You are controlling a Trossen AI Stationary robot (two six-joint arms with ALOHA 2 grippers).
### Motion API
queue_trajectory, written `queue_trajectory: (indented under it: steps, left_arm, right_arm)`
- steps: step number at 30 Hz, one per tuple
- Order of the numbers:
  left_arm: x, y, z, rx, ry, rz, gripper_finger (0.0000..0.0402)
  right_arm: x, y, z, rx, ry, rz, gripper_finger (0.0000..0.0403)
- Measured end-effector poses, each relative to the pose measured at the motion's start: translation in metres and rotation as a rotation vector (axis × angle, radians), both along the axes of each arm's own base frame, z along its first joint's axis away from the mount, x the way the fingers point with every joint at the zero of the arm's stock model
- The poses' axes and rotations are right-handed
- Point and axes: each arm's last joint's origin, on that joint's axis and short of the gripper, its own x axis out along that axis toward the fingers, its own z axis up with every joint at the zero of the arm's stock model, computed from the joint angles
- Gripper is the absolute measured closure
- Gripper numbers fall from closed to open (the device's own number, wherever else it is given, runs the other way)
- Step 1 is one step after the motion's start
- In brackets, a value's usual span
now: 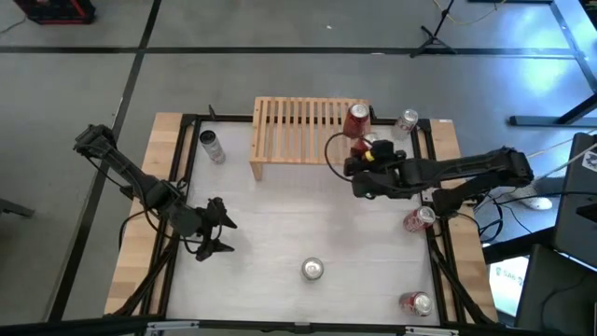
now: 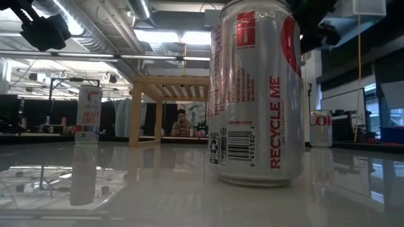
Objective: Place canned beverage on shelf
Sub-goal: Put the red and black soda can on the shelf aligned with the other red and black soda can, then put the bottom silver soda can on the shelf
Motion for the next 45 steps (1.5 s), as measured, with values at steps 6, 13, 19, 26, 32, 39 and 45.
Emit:
queue_trajectory:
  steps: [6, 13, 19, 26, 32, 39, 45]
  left_arm:
    - [0.001, 0.002, 0.000, 0.001, 0.001, 0.010, 0.0053]
    - [0.001, 0.003, 0.000, 0.002, 0.001, 0.016, 0.0053]
    - [0.002, 0.003, 0.000, 0.004, -0.001, 0.020, 0.0053]
    - [0.002, 0.003, 0.000, 0.005, -0.002, 0.022, 0.0053]
    - [0.002, 0.003, 0.000, 0.005, -0.002, 0.021, 0.0053]
    - [0.002, 0.003, 0.000, 0.005, -0.002, 0.022, 0.0053]
    - [0.003, 0.002, 0.001, -0.006, -0.017, 0.022, 0.0053]
  right_arm:
    - [0.008, -0.015, -0.006, -0.017, 0.063, -0.033, 0.0129]
    - [0.012, -0.020, -0.006, -0.038, 0.103, -0.013, 0.0129]
    - [0.015, -0.024, -0.010, -0.048, 0.162, -0.001, 0.0129]
    - [0.018, -0.024, -0.011, -0.053, 0.137, -0.005, 0.0048]
    - [0.018, -0.023, -0.009, -0.043, 0.131, 0.003, 0.0027]
    - [0.014, -0.023, 0.034, -0.053, 0.182, 0.042, 0.0041]
    - [0.006, -0.017, 0.079, 0.026, 0.217, 0.181, 0.0053]
